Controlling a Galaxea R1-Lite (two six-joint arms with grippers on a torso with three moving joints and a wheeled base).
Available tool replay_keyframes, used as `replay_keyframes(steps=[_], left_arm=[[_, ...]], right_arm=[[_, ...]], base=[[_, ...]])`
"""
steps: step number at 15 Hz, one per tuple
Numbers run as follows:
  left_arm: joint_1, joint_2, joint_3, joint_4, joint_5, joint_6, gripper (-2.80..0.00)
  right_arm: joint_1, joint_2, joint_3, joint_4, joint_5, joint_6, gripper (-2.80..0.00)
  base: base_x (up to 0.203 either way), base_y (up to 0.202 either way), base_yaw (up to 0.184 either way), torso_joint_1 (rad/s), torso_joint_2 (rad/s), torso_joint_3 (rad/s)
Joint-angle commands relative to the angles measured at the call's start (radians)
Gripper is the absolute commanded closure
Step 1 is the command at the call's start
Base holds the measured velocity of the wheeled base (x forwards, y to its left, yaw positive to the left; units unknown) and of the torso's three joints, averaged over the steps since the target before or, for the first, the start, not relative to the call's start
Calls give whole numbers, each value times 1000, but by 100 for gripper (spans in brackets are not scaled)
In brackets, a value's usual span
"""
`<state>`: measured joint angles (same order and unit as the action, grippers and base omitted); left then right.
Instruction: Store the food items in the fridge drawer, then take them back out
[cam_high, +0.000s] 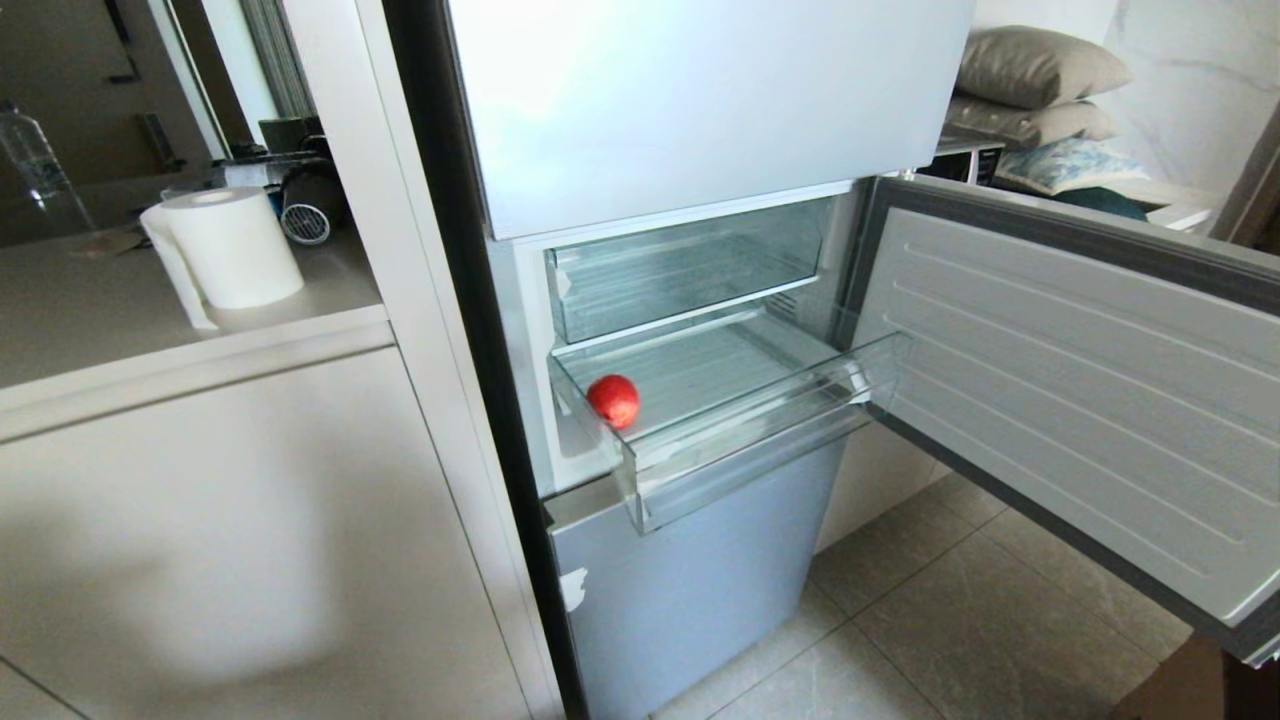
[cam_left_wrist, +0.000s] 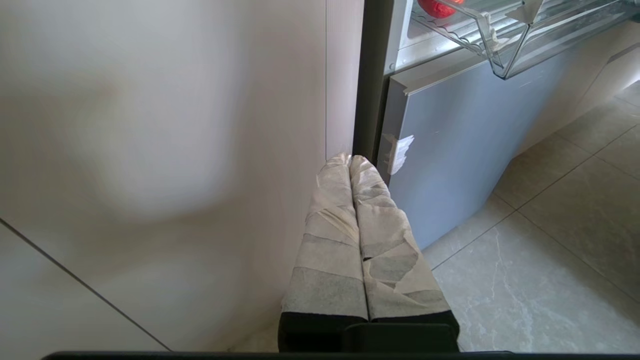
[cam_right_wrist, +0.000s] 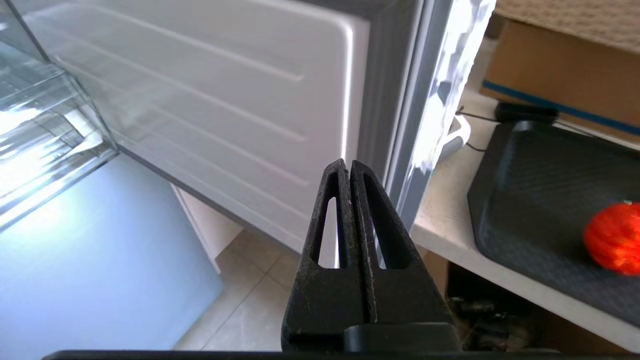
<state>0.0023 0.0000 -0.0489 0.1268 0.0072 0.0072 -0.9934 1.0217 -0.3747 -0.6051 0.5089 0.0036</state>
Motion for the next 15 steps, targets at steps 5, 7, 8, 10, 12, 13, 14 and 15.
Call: replay_keyframes(steps=[5,7,8,10,12,13,14,15], left_arm=[[1,0,0,1,0,0,0],[1,0,0,1,0,0,0],[1,0,0,1,0,0,0],[1,0,0,1,0,0,0],[1,0,0,1,0,0,0],[1,0,0,1,0,0,0],[1,0,0,1,0,-1,0],[1,0,0,1,0,0,0]], right_arm=[[61,-118,85,-5,-66,1,0],[61,-117,92,-2,-67,6,0],[62,-118,100,-2,-67,6,0],[62,-120,106,-2,-66,1,0],[75,-117,106,-2,-66,-1,0],[79,-117,105,-2,-66,-1,0],[84,-117,106,-2,-66,-2,0],[92,-115,108,-2,-66,-2,0]], base=[[0,0,0,0,0,0],[0,0,0,0,0,0],[0,0,0,0,0,0],[-2,-1,51,1,1,1],[0,-9,169,2,2,3],[-4,-13,174,-5,2,2],[4,-5,179,2,2,2],[0,-9,170,2,-4,0]])
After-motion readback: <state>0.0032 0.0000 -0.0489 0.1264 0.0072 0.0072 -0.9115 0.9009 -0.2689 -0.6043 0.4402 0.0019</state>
